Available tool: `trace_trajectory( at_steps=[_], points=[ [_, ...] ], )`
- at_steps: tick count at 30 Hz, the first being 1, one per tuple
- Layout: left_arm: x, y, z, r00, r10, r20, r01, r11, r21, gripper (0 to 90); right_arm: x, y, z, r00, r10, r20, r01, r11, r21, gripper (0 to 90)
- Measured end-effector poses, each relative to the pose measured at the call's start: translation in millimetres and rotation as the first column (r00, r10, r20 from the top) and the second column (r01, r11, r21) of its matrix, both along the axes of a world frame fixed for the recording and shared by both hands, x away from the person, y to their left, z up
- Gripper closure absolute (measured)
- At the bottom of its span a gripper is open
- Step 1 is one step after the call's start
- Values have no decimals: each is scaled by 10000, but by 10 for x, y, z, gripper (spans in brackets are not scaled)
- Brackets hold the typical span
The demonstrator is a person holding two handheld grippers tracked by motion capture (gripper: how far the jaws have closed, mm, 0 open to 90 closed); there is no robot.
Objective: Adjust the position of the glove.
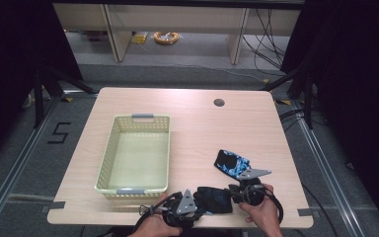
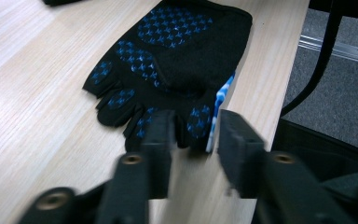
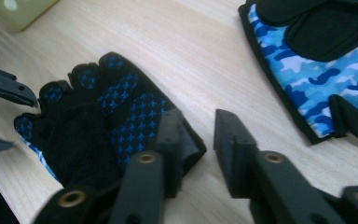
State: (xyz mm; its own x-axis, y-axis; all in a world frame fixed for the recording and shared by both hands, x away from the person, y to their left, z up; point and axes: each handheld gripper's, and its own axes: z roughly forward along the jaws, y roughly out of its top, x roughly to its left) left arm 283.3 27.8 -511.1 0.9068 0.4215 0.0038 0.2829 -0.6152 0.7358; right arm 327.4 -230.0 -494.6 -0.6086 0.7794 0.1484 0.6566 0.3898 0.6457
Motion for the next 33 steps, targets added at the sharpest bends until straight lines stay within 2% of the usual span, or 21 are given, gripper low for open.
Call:
trace_trajectory(
  at_steps=[4,5,6,8,9,10,11,12,14,15,16,17,19,21,22,26,27,29,31,32,33],
  points=[
    [-58,100,58,9995,281,-159,-286,9990,-330,495,-12,-46,98,9992,-257,312,255,9996,72,672],
    [-80,141,80,9995,281,-137,-287,9987,-425,498,-12,-74,138,9992,-139,377,146,9997,-182,699],
    [-85,176,97,9997,223,-40,-224,9991,-347,492,-15,-96,185,9987,-207,466,211,9997,-95,750],
    [-130,251,125,9996,224,-152,-232,9982,-558,486,10,-175,247,9920,-207,1244,247,9992,-308,866],
    [-141,285,129,9995,294,-69,-298,9977,-606,483,26,-204,257,9891,-197,1462,274,9983,-509,892],
    [-162,304,132,9991,349,-255,-368,9962,-789,478,27,-226,289,9902,-426,1326,535,9954,-797,900],
    [-175,354,144,9990,337,-290,-356,9971,-672,467,40,-256,287,9866,-469,1562,675,9893,-1292,900],
    [-182,375,141,9987,377,-349,-403,9963,-757,444,73,-301,296,9837,-556,1711,881,9780,-1888,900],
    [-204,469,137,9979,406,-505,-441,9965,-712,388,146,-366,257,9828,-895,1614,1246,9669,-2228,900],
    [-215,496,136,9979,409,-496,-442,9968,-663,374,190,-396,223,9825,-791,1684,1191,9627,-2429,900],
    [-220,525,132,9978,387,-529,-416,9977,-541,362,215,-405,204,9839,-849,1576,1218,9625,-2423,900],
    [-247,542,113,9956,542,-762,-598,9955,-739,346,243,-410,175,9826,-914,1619,1287,9628,-2376,900],
    [-261,625,105,9961,515,-721,-543,9978,-385,316,314,-413,131,9865,-1023,1279,1316,9601,-2466,900],
    [-282,692,90,9929,707,-962,-750,9963,-423,297,370,-399,92,9879,-1096,1099,1351,9555,-2622,900],
    [-277,747,88,9934,659,-936,-685,9974,-245,296,394,-401,77,9879,-1053,1137,1328,9531,-2721,900],
    [-288,857,85,9890,987,-1104,-1045,9934,-482,295,464,-371,15,9917,-928,892,1138,9559,-2708,900],
    [-286,886,89,9882,1015,-1147,-1065,9936,-383,296,465,-349,7,9936,-779,812,976,9562,-2760,900],
    [-296,903,92,9876,1131,-1091,-1193,9915,-523,307,455,-288,6,9944,-565,888,796,9557,-2834,900],
    [-303,929,115,9907,949,-979,-1006,9934,-551,306,444,-200,11,9953,-305,915,548,9596,-2761,900],
    [-325,919,107,9857,1133,-1247,-1234,9894,-771,306,445,-175,15,9949,-139,1004,427,9556,-2915,900],
    [-329,923,110,9864,1140,-1188,-1230,9898,-717,306,445,-133,19,9951,21,989,263,9581,-2852,900]
  ],
)
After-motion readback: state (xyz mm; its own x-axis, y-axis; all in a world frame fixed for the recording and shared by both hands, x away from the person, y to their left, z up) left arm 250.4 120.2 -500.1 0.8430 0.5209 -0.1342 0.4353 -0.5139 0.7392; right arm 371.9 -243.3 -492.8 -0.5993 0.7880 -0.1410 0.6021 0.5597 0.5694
